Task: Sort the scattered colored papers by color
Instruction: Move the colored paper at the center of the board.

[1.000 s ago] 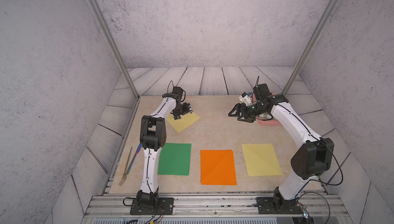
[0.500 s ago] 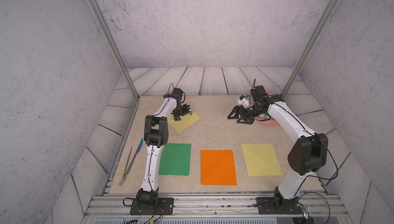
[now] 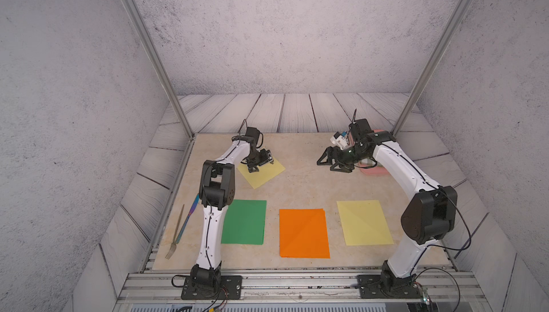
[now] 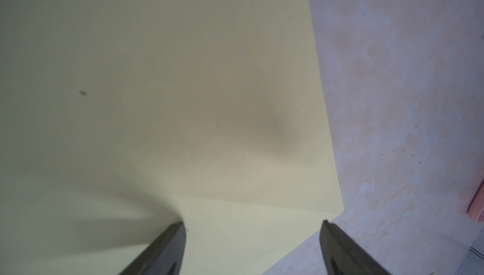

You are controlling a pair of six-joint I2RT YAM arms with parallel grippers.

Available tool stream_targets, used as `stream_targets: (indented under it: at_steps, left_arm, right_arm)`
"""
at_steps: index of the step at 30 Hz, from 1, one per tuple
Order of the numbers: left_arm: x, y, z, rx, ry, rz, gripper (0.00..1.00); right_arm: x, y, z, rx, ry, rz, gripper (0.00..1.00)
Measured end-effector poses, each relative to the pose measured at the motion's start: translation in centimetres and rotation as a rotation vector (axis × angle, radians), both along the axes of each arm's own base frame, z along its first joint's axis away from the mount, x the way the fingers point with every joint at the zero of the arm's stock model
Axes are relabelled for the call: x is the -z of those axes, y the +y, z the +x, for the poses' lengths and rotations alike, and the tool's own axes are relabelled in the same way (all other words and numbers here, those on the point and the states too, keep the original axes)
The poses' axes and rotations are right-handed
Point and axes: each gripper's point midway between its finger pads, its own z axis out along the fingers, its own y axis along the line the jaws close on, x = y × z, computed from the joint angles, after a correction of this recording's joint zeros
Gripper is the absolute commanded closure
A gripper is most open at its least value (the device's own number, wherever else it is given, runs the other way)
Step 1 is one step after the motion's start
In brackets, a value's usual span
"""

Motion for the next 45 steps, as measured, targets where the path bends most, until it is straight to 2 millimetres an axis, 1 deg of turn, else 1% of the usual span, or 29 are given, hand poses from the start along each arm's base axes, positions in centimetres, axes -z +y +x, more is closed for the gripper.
stream_targets:
  at_steps: [6,8,11,14,16,21,26,29,31,33,35,37,38,39,41,43,45]
  left_arm:
    - [-0.2,-6.2,-3.5,0.117,0.010,-0.049,0.13]
    - [-0.3,-8.1,-4.5,0.152,0.013,-0.069,0.13]
    - [-0.5,-10.2,-5.8,0.198,0.025,-0.098,0.13]
    - [-0.6,-11.9,-6.7,0.242,0.043,-0.133,0.12]
    - [-0.7,-12.9,-6.8,0.277,0.049,-0.153,0.12]
    - [-1.0,-14.4,-6.9,0.365,0.055,-0.197,0.12]
    - [-1.4,-14.2,-7.4,0.427,0.056,-0.190,0.12]
    - [-2.4,-14.0,-7.1,0.436,0.031,-0.192,0.10]
    - [-3.2,-13.8,-6.8,0.435,0.013,-0.195,0.09]
    - [-4.5,-13.1,-6.4,0.412,-0.014,-0.199,0.09]
    - [-6.5,-12.0,-5.9,0.376,-0.050,-0.209,0.09]
    - [-8.1,-10.4,-5.3,0.333,-0.083,-0.220,0.09]
    - [-8.5,-9.5,-5.1,0.308,-0.094,-0.224,0.09]
    - [-8.6,-8.8,-5.0,0.291,-0.096,-0.225,0.09]
    - [-7.8,-7.1,-4.6,0.253,-0.085,-0.219,0.09]
    - [-6.0,-5.8,-4.4,0.223,-0.051,-0.201,0.09]
    - [-4.2,-5.1,-4.6,0.209,-0.013,-0.186,0.09]
  right_arm:
    - [0.0,0.2,0.7,0.010,-0.016,0.009,0.17]
    - [0.5,0.2,1.0,0.016,-0.009,0.004,0.17]
    - [1.6,0.2,1.7,0.030,0.008,-0.005,0.17]
    - [2.9,0.1,2.3,0.050,0.031,-0.005,0.17]
    - [3.8,-0.1,2.6,0.064,0.051,-0.006,0.17]
    - [5.7,-0.8,3.4,0.106,0.091,-0.006,0.17]
    - [7.5,-1.4,4.1,0.132,0.128,-0.012,0.19]
    - [9.2,-1.4,4.7,0.133,0.160,-0.022,0.24]
    - [10.3,-1.5,4.7,0.133,0.188,-0.031,0.27]
    - [11.4,-1.3,5.2,0.124,0.214,-0.038,0.30]
    - [13.1,-1.1,6.0,0.119,0.236,-0.046,0.30]
    - [14.6,-1.2,5.8,0.115,0.272,-0.057,0.30]
    - [15.1,-1.2,5.5,0.114,0.290,-0.063,0.30]
    - [15.5,-1.3,5.3,0.113,0.302,-0.068,0.30]
    - [15.8,-1.4,4.8,0.109,0.319,-0.076,0.29]
    - [15.9,-1.5,4.6,0.108,0.324,-0.078,0.29]
    - [16.3,-1.5,4.2,0.107,0.336,-0.081,0.28]
